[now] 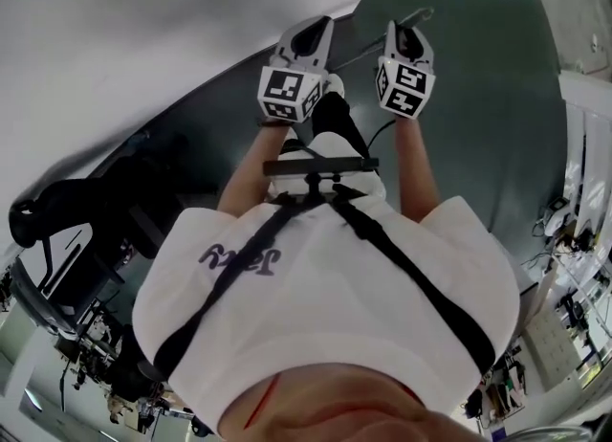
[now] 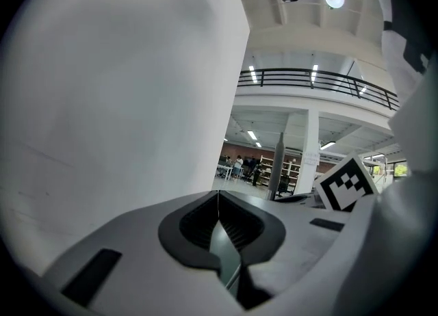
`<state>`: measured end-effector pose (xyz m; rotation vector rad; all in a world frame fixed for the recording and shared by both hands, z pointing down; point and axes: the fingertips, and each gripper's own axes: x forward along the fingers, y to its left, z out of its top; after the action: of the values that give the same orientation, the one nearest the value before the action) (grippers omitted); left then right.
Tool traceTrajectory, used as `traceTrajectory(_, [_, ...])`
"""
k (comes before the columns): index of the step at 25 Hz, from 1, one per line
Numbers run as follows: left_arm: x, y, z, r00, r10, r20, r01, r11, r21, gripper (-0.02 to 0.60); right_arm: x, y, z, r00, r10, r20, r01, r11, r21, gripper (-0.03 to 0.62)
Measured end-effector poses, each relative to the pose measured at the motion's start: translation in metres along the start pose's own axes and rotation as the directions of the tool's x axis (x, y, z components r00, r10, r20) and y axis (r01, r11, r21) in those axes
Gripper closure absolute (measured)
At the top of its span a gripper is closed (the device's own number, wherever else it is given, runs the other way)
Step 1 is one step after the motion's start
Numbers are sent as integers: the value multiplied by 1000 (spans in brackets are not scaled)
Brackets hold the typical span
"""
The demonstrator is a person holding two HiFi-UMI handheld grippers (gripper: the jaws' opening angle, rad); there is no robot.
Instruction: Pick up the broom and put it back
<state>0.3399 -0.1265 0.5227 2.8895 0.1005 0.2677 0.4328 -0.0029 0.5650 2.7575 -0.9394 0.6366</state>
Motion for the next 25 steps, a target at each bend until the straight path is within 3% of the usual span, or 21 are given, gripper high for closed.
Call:
traceTrajectory(7, [48, 2, -51, 994, -14, -106, 11, 1000, -28, 569, 56, -33, -85, 980, -12, -200, 9, 1000, -13, 500])
traceTrajectory(12, [65, 9, -84, 986, -15, -164, 10, 999, -35, 569, 92, -36, -146, 948, 0, -317, -11, 999, -32, 500])
traceTrajectory(21, [81, 31, -136, 969, 49, -243, -65, 996, -58, 569, 155, -38, -206, 914, -12, -405, 19, 1000, 14, 500])
traceTrajectory(25, [84, 43, -153, 959, 74, -272, -94, 994, -60, 569, 179, -32, -237, 886, -15, -464, 28, 999, 22, 500])
